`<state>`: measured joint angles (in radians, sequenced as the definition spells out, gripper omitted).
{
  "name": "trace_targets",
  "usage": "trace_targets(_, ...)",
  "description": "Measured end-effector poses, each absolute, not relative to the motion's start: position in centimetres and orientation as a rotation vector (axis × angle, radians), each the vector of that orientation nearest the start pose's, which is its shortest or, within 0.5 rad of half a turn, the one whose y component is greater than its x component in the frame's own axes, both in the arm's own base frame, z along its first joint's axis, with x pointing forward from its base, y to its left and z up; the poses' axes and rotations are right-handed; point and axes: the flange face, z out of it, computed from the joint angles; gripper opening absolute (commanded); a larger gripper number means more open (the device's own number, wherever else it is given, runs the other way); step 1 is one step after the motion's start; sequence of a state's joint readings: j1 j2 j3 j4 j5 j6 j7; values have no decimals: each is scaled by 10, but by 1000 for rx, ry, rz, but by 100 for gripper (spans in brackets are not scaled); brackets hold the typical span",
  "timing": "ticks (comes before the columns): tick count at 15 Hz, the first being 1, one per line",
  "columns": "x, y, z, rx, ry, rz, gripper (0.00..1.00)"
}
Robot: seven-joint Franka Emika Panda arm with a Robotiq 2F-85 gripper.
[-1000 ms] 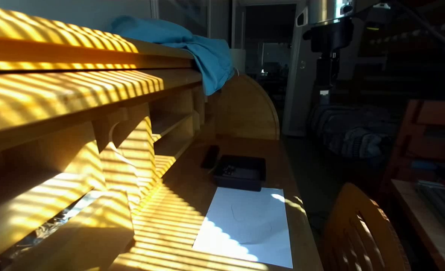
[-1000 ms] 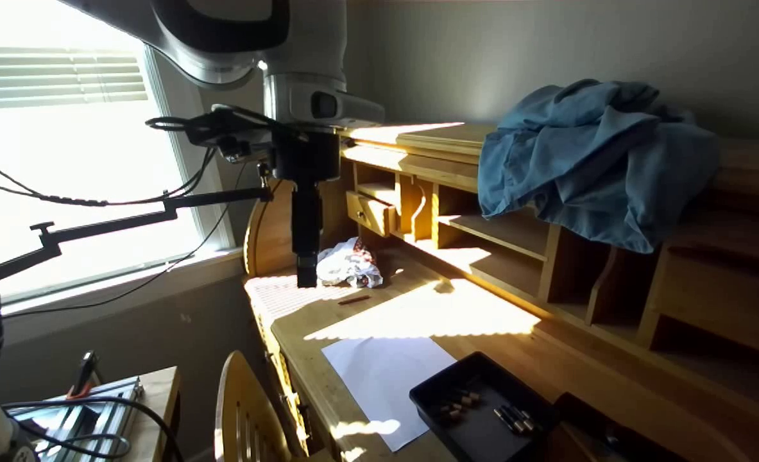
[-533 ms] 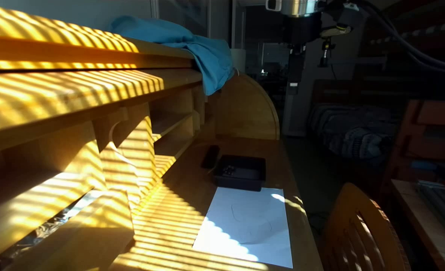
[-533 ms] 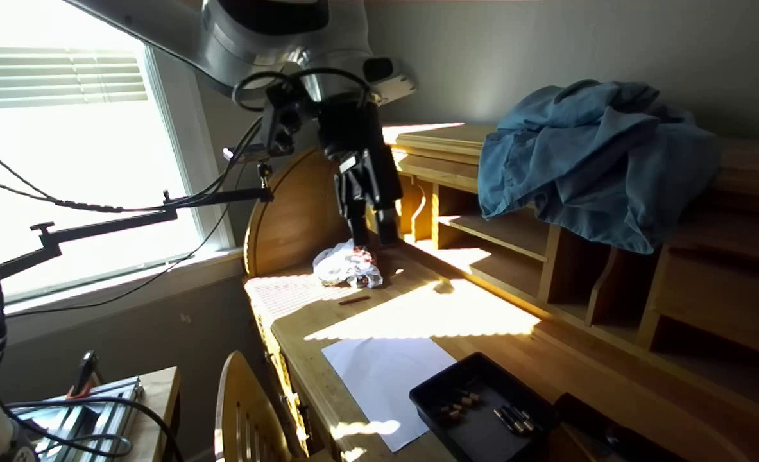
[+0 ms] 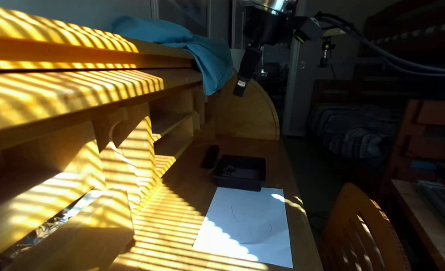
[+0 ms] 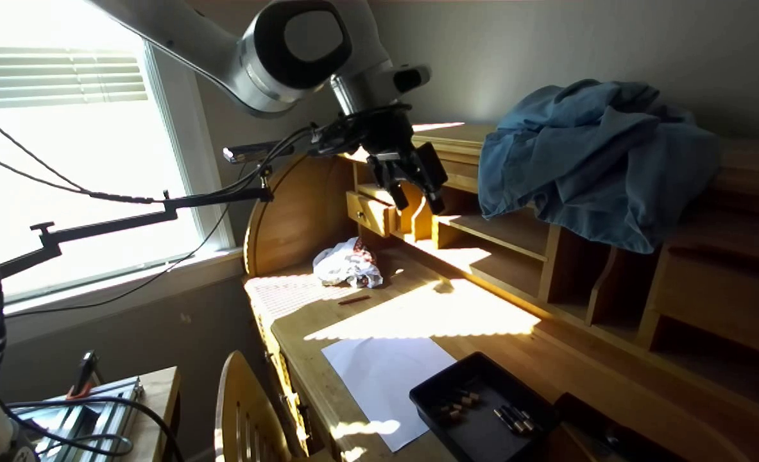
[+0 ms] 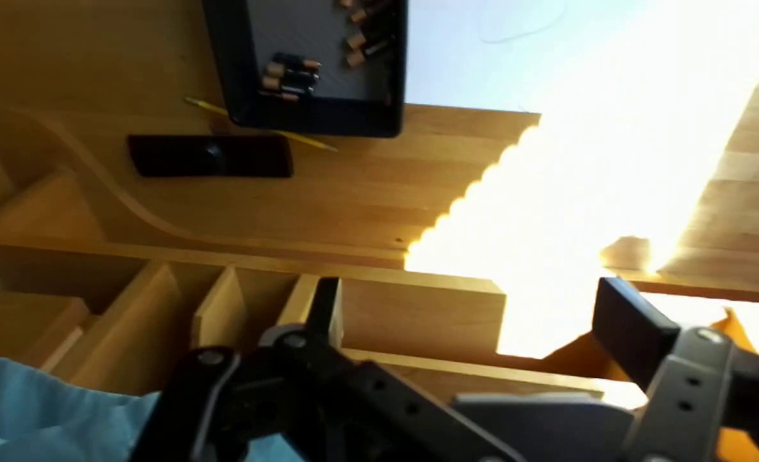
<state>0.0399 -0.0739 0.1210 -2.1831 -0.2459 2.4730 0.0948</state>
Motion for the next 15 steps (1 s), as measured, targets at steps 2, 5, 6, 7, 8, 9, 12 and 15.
trace_targets(2,548,99,452,-3099,-420,-611,100)
trace_targets(5,549,118,439,-2949,-527,-551,100)
trace_targets(6,549,125,435,-2904,-572,-530,100)
trace_targets(7,550,131,431,-2865,-617,-506,100)
trace_targets(8,550,138,427,-2832,-668,-475,100)
trace_targets(9,550,143,424,-2814,-725,-435,100)
trace_targets(12,550,145,422,-2812,-732,-424,100)
trace_targets(15,550,144,422,-2813,-731,-425,100)
